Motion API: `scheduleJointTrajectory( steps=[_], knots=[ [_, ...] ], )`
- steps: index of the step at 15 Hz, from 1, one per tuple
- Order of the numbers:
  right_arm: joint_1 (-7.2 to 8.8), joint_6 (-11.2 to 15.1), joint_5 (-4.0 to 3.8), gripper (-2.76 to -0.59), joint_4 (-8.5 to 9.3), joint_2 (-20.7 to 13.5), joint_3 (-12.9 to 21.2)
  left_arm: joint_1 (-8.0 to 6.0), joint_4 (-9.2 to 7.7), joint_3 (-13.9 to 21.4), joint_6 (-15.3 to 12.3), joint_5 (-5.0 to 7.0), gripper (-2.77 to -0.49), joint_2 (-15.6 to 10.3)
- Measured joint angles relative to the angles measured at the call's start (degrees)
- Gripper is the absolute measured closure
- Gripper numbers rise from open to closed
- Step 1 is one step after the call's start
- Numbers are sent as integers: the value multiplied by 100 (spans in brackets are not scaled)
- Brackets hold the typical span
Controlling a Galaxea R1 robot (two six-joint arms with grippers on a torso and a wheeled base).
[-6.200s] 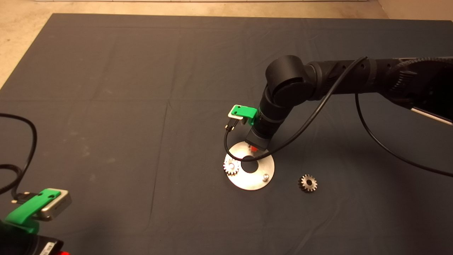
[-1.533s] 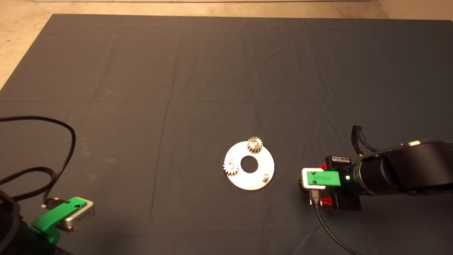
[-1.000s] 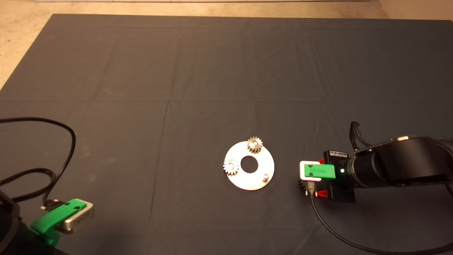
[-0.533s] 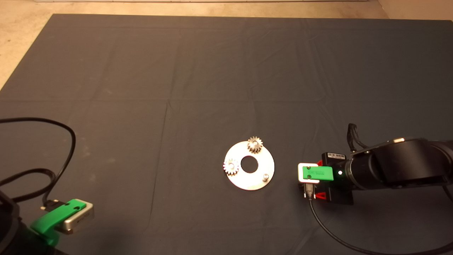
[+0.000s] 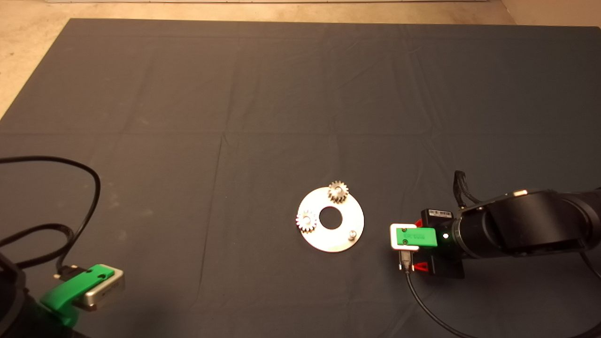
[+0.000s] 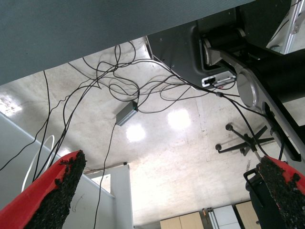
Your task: Install three planetary gears onto the carrier pins
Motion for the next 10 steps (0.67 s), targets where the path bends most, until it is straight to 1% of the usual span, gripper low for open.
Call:
scheduleJointTrajectory(
  steps=[2, 3, 10],
  knots=[
    [-5, 1, 4, -190, -9, 16, 0, 0, -4, 0, 0, 0, -262, 0],
    [-5, 1, 0, -198, -9, 16, 0, 0, -13, 0, 0, 0, -262, 0],
    [-5, 19, 0, -200, -11, 33, 0, 0, -37, 0, 0, 0, -262, 0]
  ],
)
